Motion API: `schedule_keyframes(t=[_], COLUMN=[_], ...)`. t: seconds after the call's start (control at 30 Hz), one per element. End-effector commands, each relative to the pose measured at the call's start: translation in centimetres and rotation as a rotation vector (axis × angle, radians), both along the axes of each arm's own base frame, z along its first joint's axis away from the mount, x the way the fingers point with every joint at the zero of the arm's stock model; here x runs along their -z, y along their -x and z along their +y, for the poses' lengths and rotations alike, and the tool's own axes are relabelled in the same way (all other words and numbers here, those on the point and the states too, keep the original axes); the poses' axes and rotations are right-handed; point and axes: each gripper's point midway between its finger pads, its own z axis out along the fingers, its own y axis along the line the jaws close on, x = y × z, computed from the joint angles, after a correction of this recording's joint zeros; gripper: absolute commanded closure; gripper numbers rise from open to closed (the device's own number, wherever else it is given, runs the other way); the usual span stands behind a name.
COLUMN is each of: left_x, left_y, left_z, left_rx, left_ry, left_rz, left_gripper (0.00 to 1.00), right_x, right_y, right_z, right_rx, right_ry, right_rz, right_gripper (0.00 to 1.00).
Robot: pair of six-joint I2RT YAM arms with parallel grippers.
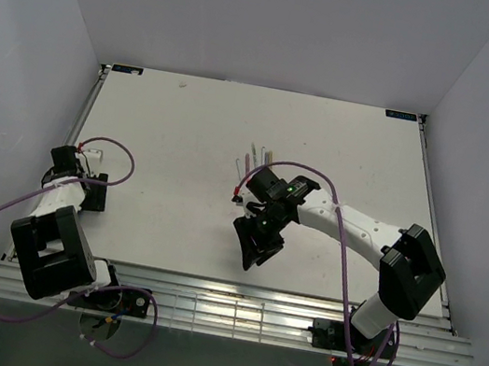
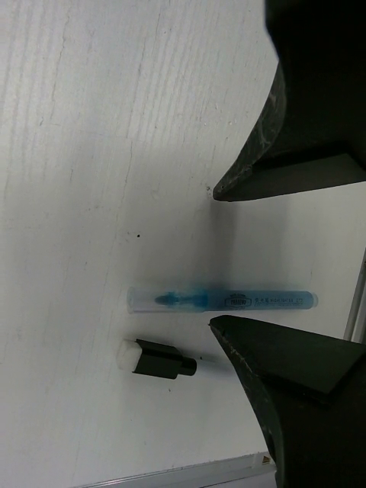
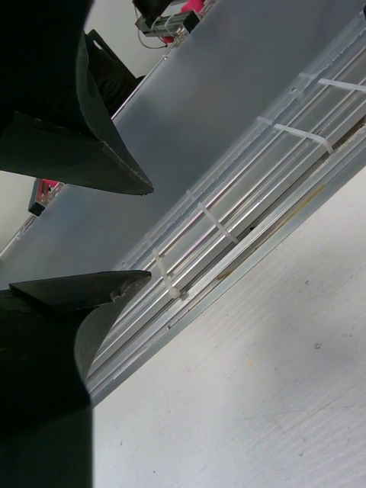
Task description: Open the pen caps
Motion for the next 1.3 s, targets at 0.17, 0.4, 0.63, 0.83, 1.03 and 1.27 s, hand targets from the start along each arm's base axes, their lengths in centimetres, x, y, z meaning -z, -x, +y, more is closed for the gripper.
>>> schedule_keyframes(t=[0.17,0.4,0.63,0.83,1.03,1.27], left_x=[0.0,0.8,1.7,2.3,2.9,3.5], left_y=[-0.5,-0.2,-0.2,-0.2,0.0,0.5], left_z=[0.6,0.3,-0.4,-1.1,-1.8,-2.3], left_rx=[-0.017,-0.016,-0.002,0.01,0.02,0.011], left_ry=[-0.022,-0.002,0.047,0.09,0.123,0.128], left_rz=[-0.032,-0.013,0.011,0.025,0.028,0.017], left_gripper=[0.28,0.31,0.34,0.38,0.43,0.5], right_x=[-1.1,-1.3,-1.8,-3.0,-3.5,-4.2], right_y=[-0.4,-0.8,-1.5,-2.3,-2.8,-3.2], right_z=[0.9,1.3,2.1,3.3,4.0,4.6], right_rx=[-0.008,-0.01,-0.006,0.0,0.004,0.012], right_ry=[-0.021,-0.024,-0.039,-0.074,-0.088,-0.112], right_rz=[-0.014,-0.02,-0.036,-0.058,-0.059,-0.073], right_gripper=[0.49,0.49,0.49,0.49,0.49,0.49])
